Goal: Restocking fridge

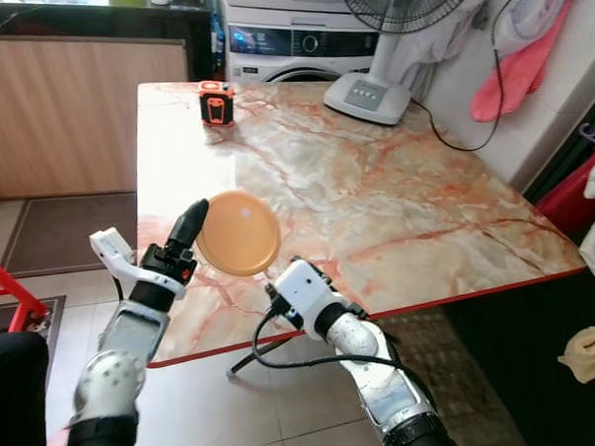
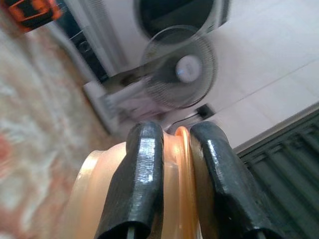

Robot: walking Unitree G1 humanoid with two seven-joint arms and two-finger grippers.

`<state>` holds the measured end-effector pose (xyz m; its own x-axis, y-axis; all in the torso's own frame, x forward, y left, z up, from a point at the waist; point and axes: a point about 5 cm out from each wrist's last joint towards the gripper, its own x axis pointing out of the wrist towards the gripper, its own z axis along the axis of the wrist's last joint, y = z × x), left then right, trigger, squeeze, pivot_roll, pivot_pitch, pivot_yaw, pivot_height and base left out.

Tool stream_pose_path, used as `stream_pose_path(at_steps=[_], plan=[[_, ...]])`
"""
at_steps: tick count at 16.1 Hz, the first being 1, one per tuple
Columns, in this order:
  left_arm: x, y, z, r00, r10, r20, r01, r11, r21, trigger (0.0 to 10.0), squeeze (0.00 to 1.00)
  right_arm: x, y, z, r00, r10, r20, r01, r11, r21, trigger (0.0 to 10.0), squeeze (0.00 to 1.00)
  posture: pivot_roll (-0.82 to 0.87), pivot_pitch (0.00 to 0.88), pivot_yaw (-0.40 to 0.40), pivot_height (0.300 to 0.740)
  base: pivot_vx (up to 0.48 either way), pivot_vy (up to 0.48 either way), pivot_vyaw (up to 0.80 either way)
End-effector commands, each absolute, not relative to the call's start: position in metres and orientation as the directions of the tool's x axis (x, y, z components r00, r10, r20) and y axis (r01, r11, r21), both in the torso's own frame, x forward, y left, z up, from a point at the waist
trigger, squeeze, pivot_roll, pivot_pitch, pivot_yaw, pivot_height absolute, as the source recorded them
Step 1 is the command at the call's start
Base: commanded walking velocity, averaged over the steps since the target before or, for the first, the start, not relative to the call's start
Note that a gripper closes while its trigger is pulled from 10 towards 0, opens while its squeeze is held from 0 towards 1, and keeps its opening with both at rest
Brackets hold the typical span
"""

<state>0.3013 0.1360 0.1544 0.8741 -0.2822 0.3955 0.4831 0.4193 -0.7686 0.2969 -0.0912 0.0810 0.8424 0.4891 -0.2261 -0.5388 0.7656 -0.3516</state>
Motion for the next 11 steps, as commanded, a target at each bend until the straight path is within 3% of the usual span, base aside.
stream_pose_path(at_steps=[1, 5, 8, 11], plan=[[0.296, 0.121, 0.163, 0.838, -0.316, 0.445, 0.539, 0.349, -0.767, 10.0, 0.0, 0.299, -0.099, 0.084, 0.865, 0.457, -0.205, -0.501, 0.794, -0.343, 10.0, 0.0, -0.04, 0.0, -0.141, 0.74, 0.0, 0.0, 0.0], [0.287, 0.122, 0.172, 0.819, -0.324, 0.474, 0.566, 0.32, -0.76, 10.0, 0.0, 0.31, -0.117, 0.094, 0.93, 0.343, -0.131, -0.366, 0.885, -0.286, 10.0, 0.0, -0.04, 0.0, -0.15, 0.74, 0.0, 0.0, 0.0], [0.279, 0.132, 0.173, 0.836, -0.303, 0.459, 0.545, 0.349, -0.762, 10.0, 0.0, 0.318, -0.168, 0.091, 0.982, 0.127, -0.136, -0.138, 0.988, -0.073, 10.0, 0.0, -0.04, 0.0, -0.151, 0.74, 0.0, 0.0, 0.0], [0.275, 0.141, 0.177, 0.843, -0.281, 0.458, 0.536, 0.378, -0.754, 10.0, 0.0, 0.318, -0.196, 0.086, 0.989, 0.021, -0.145, -0.015, 0.999, 0.044, 10.0, 0.0, -0.03, 0.0, -0.149, 0.74, 0.0, 0.0, 0.0]])
